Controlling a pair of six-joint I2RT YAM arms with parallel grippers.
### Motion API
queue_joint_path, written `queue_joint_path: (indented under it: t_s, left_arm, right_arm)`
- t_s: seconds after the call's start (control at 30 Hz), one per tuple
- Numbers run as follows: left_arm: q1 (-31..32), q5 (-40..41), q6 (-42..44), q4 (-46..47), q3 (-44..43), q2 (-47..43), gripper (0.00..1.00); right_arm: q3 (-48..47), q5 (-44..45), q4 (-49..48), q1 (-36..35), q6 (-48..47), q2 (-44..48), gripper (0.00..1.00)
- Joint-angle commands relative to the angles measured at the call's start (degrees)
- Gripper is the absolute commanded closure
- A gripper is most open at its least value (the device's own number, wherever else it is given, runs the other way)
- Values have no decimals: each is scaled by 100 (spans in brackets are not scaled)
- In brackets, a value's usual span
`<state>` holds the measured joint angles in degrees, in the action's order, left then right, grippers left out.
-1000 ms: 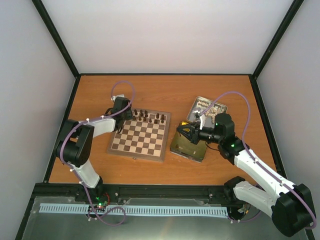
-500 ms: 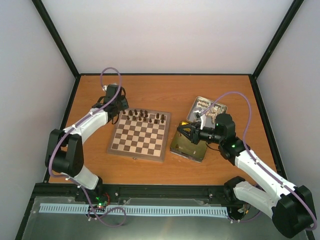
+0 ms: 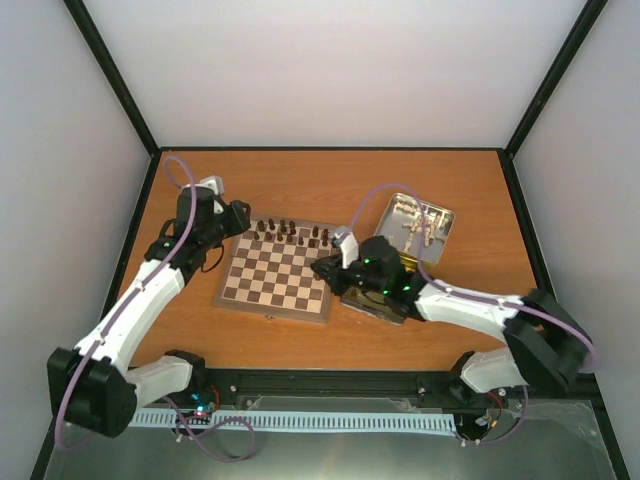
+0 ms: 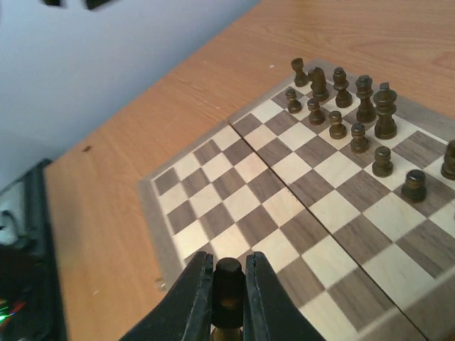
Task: Set up the chess pieces on the board
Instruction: Place the chess piece on the chessboard.
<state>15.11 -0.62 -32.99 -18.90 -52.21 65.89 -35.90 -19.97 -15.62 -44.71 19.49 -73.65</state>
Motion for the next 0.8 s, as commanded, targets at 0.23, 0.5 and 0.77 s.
queue_joint_path:
  t_s: [0.23,0.5,0.77]
  left_arm:
    - [-35,-17,-8,-1064,124,-1253,45]
    - [-35,-325,-63,-1139,422,-1373,45]
    - [-36,-332,1,-1038,433,-1302,44]
  right_arm:
    - [-1085,2736,-2957,-1076,-560,-2918,93]
    - [-1723,3528,-3390,-1307,-922,-3976,91]
    - [-1710,3383,-3350,-1356,-751,-4396,88]
